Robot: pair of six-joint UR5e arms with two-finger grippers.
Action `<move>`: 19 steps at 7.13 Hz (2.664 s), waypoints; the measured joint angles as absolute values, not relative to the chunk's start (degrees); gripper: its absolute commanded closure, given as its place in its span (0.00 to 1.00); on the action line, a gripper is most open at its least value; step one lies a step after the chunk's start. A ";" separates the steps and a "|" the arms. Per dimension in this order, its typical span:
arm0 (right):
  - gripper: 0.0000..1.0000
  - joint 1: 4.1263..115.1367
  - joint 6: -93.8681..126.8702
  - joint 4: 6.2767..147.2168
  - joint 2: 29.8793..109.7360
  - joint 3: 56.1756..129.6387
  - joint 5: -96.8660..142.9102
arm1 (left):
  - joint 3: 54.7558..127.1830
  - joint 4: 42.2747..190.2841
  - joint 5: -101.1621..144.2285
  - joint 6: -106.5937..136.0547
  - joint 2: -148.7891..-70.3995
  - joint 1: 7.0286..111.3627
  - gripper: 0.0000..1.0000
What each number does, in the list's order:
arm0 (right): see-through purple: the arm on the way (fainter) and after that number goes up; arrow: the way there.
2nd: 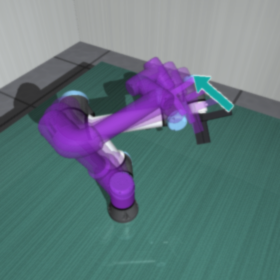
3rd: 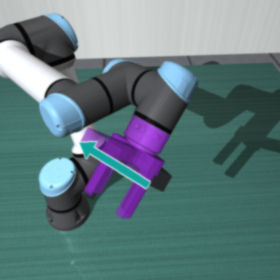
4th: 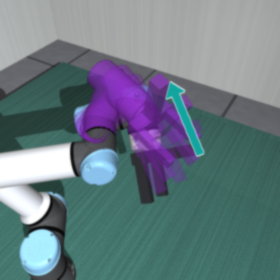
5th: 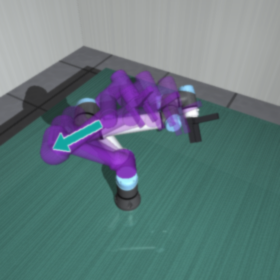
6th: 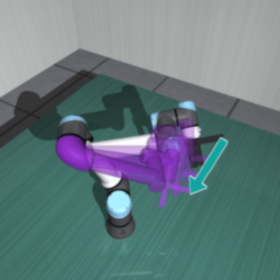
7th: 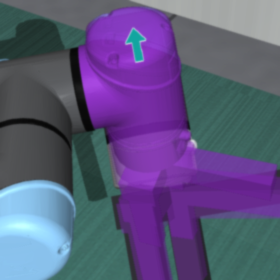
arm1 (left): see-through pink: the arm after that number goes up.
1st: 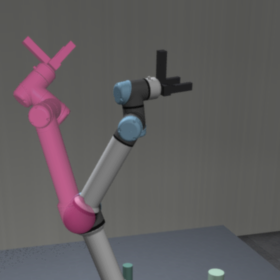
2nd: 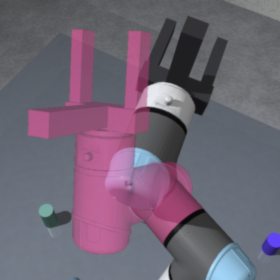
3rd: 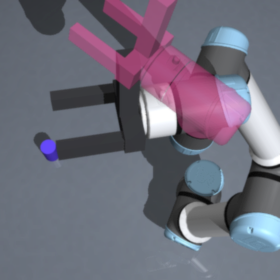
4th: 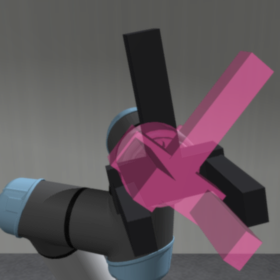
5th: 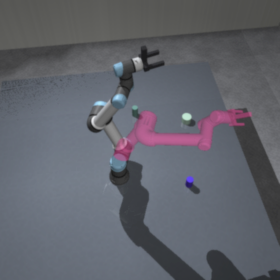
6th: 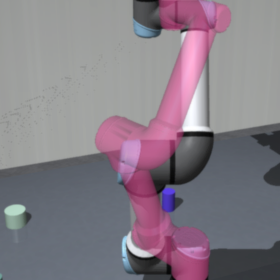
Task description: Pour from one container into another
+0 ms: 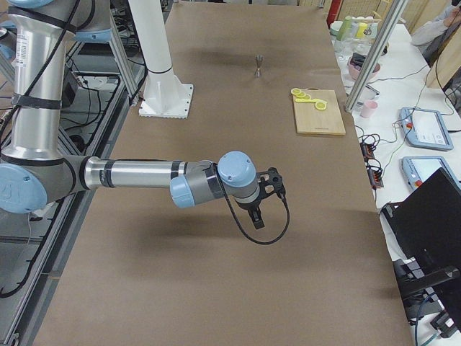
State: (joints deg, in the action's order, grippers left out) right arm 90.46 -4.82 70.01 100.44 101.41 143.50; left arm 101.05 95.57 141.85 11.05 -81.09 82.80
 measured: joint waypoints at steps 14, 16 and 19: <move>0.00 66.15 31.65 6.19 100.80 83.26 129.82 | 122.63 97.91 128.77 66.94 -95.73 52.60 0.02; 0.00 62.14 31.68 -0.30 97.35 80.19 125.35 | 126.50 98.19 120.21 74.80 -96.31 44.25 0.02; 0.00 60.36 23.55 -8.23 93.95 73.03 124.01 | 131.23 99.61 100.91 83.21 -96.70 27.54 0.02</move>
